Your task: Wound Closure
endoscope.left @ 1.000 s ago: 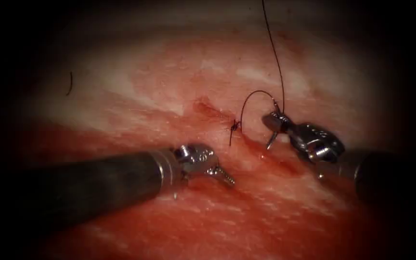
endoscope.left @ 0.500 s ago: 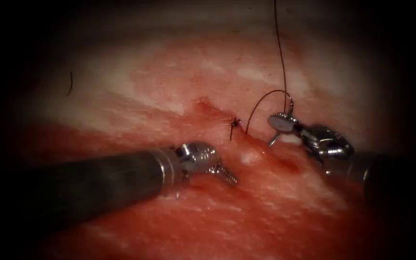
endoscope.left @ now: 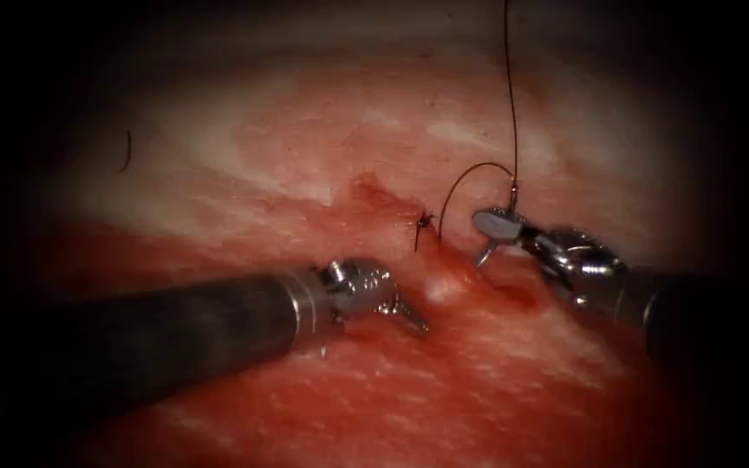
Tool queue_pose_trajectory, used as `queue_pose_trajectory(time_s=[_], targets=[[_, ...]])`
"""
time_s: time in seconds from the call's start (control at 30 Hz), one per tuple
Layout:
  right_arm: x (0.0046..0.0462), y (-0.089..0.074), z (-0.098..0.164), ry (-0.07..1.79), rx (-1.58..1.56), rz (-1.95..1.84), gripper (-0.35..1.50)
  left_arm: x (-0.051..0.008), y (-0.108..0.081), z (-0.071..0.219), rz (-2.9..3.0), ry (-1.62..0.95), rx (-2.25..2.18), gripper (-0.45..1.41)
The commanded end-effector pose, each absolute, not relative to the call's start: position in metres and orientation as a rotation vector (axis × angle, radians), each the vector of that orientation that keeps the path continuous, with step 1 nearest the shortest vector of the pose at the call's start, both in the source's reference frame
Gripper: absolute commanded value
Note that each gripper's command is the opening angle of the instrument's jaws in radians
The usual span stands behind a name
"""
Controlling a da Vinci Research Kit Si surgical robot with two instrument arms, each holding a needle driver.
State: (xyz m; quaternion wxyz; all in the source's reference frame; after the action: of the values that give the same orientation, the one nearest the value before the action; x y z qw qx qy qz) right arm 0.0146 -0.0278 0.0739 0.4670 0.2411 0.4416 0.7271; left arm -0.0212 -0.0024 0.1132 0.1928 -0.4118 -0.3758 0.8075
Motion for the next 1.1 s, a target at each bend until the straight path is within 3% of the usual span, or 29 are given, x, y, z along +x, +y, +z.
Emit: queue_pose_trajectory(time_s=[0.03,0.7,1.1], targets=[[0.0160,-0.0281,0.0748,1.087,0.610,1.785,-0.35,-0.0218,-0.0028,0.1138,2.265,-1.059,-1.157,-0.28],[0.0185,-0.0328,0.0755,1.020,1.131,2.114,-0.35,-0.0219,-0.0028,0.1138,2.265,-1.059,-1.157,-0.28],[0.0191,-0.0331,0.0747,1.007,1.285,2.156,-0.35,-0.0218,-0.0028,0.1138,2.265,-1.060,-1.157,-0.28]])
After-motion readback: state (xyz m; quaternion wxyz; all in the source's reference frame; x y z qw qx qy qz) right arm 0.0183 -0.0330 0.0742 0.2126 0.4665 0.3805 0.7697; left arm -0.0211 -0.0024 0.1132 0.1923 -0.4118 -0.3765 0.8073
